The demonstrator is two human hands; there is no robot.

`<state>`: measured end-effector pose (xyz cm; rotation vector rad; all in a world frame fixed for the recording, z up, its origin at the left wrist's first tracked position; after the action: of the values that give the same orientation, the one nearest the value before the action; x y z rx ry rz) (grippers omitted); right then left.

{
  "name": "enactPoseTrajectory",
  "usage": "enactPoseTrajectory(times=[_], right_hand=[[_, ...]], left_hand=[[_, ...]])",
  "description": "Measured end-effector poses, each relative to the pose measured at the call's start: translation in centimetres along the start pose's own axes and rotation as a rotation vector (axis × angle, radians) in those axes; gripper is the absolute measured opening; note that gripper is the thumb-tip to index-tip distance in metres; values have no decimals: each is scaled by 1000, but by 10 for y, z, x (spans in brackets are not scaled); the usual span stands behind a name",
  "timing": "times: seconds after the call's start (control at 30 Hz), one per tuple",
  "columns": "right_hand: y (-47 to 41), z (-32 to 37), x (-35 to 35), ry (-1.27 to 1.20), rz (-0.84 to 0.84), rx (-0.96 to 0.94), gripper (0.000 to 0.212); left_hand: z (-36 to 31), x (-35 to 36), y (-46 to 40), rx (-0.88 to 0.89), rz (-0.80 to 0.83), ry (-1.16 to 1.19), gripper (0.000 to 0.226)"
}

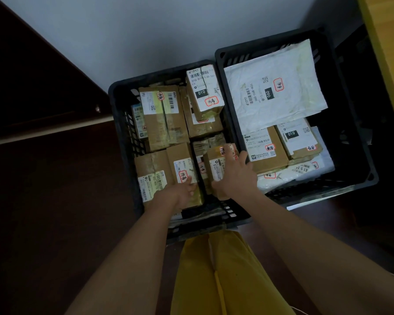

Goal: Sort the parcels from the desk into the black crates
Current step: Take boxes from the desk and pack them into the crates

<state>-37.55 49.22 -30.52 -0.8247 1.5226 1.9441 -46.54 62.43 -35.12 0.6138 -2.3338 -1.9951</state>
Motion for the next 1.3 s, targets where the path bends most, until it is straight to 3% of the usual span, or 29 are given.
enactPoseTrajectory(times=[0.23,0.4,0.7,0.87,1.0,1.3], right_hand=[[23,-4,29,101,176,-55,108],[35,-7,48,105,134,-68,114],[26,-6,52,33,206,-85,113],[47,-12,41,16,100,-95,118],[63,-15,19,29,-20,-119,103],[100,-16,-60,13,-254,-70,94]], left_hand=[[2,0,-8,14,-50,98,49],[6,1,-10,-55,-9,151,52],[10,12,-7,-35,-89,193,55],[13,24,24,-48,-159,198,64],[45,35,18,-33,-206,227,68],[14,-50,134,-73,-544,120,73]])
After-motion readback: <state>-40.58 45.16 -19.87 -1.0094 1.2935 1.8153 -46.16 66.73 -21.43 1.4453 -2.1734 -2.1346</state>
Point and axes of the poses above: each hand's wrist, its own y-axis away from the middle knuckle, its own x-axis out of the palm, z = x × y, the point moved 6 cm from there along -y, towards the middle knuckle, and after that the axes turned 3 degrees about -x, right-handed, at the moved point
